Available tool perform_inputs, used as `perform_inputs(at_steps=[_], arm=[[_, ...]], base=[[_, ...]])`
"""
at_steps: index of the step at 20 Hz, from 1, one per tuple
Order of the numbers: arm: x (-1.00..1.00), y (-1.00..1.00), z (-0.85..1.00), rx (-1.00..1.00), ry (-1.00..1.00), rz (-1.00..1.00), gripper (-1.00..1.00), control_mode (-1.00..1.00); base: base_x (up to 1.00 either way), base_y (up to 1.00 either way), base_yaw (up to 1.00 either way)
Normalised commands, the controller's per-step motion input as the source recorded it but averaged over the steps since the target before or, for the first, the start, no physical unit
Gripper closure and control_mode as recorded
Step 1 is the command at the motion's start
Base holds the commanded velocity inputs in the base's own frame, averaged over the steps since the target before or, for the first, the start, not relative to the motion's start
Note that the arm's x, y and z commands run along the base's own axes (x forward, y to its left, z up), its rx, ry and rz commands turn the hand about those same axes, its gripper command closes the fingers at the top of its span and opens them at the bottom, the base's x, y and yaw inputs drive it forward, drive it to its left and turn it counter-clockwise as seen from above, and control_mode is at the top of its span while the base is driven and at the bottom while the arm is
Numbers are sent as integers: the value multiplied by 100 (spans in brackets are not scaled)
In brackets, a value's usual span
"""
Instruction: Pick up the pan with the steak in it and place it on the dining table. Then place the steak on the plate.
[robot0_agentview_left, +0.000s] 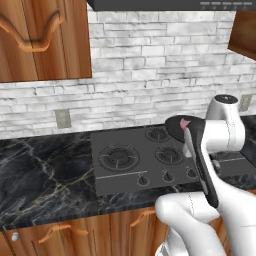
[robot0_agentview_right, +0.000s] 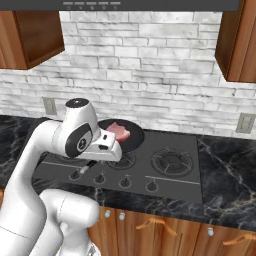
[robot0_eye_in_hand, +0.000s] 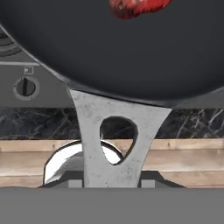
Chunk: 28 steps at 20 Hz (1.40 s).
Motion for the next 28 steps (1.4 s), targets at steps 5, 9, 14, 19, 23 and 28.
perform_inputs(at_steps=[5, 9, 14, 19, 23, 28], arm=[[-36, 18, 1, 18, 1, 23, 100, -100], [-8, 1, 3, 5, -4, 4, 100, -100], [-2, 0, 0, 0, 0, 0, 100, -100], [-5, 0, 0, 0, 0, 0, 100, 100], [0, 0, 0, 0, 0, 0, 100, 100], [0, 0, 0, 0, 0, 0, 100, 100]], base=[[0, 0, 0], [0, 0, 0], [0, 0, 0], [-51, 0, 1], [-93, 12, 7], [-31, 5, 41]])
